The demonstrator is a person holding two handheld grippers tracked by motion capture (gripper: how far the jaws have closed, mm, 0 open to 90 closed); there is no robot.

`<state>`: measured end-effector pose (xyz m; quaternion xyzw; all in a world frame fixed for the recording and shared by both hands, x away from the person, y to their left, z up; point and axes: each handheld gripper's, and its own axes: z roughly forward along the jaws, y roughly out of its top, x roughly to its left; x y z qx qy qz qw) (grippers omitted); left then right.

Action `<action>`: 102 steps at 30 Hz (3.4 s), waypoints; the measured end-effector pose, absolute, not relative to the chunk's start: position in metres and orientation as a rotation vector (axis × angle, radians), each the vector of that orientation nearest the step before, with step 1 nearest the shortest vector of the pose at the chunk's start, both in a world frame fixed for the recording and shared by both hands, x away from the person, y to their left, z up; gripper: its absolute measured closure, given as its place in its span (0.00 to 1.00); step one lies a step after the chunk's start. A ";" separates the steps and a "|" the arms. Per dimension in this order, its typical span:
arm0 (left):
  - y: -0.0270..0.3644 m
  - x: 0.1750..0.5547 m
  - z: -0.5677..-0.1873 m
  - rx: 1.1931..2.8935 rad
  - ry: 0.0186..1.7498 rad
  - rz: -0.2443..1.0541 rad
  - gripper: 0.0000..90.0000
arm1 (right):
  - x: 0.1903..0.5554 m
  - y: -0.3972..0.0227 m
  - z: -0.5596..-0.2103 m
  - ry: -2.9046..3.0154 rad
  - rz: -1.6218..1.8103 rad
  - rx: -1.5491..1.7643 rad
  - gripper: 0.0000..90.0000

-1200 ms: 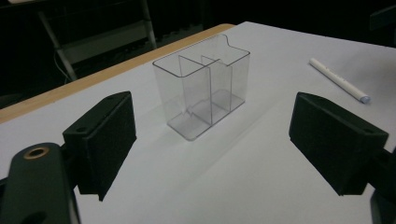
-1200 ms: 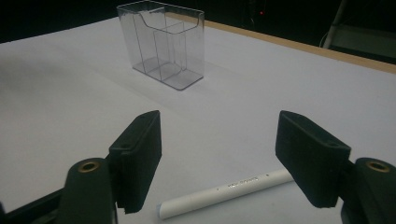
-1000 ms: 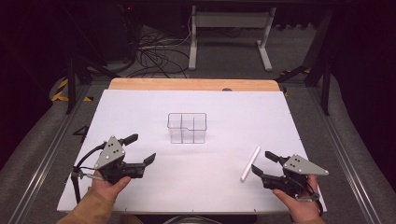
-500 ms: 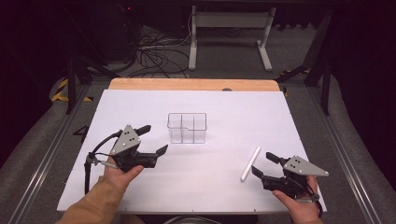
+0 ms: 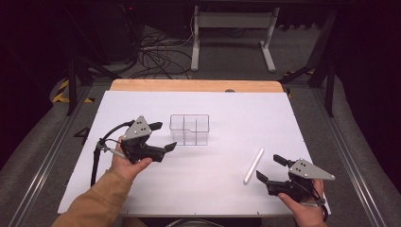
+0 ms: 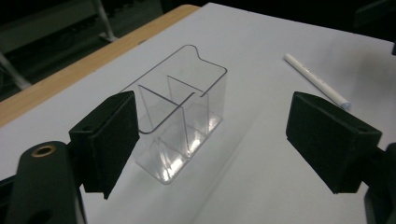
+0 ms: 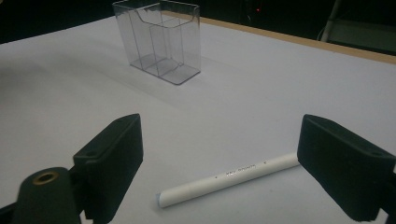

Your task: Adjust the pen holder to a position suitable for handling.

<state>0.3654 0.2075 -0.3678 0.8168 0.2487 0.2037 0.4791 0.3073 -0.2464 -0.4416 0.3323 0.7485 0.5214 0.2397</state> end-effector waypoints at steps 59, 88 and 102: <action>0.148 0.460 -0.388 2.662 0.426 0.399 0.82 | 0.310 -0.243 -0.451 2.165 1.477 0.881 0.26; 0.134 0.412 -0.375 2.645 -0.115 0.157 0.95 | 0.309 -0.242 -0.451 2.180 1.473 0.870 0.26; 0.135 0.409 -0.381 2.651 -0.128 0.134 0.95 | 0.308 -0.242 -0.450 2.172 1.478 0.874 0.26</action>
